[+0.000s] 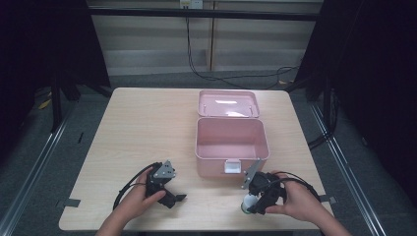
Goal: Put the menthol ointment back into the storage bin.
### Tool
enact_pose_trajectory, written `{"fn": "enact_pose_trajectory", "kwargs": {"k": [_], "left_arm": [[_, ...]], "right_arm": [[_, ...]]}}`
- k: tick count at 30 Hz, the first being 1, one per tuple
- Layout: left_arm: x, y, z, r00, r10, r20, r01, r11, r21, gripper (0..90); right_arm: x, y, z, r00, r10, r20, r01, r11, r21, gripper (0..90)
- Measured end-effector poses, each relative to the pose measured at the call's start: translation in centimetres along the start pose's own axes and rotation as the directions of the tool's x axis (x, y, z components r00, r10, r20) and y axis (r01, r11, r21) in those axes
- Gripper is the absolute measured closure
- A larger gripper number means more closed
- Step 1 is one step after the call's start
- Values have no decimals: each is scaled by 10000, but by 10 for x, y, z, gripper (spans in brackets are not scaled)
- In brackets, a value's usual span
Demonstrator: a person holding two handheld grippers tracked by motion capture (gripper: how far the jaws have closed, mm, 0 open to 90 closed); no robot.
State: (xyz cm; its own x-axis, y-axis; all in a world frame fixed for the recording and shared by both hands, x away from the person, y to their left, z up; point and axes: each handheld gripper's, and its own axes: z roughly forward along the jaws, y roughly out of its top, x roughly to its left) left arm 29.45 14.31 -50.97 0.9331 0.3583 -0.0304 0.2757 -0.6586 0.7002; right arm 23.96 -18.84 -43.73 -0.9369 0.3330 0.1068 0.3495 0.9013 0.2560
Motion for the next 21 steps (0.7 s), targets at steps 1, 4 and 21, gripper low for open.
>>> {"fn": "enact_pose_trajectory", "kwargs": {"k": [1,4,21], "left_arm": [[0,0,0,10000,2,0,-2,10000,12,0],[0,0,0,10000,-2,-1,2,10000,9,0],[0,0,0,10000,4,0,-4,10000,13,0]], "right_arm": [[0,1,0,10000,7,21,-7,10000,3,437],[0,2,0,10000,-11,10,11,10000,-5,470],[-1,9,-18,9994,-309,123,311,9994,-143,506]]}}
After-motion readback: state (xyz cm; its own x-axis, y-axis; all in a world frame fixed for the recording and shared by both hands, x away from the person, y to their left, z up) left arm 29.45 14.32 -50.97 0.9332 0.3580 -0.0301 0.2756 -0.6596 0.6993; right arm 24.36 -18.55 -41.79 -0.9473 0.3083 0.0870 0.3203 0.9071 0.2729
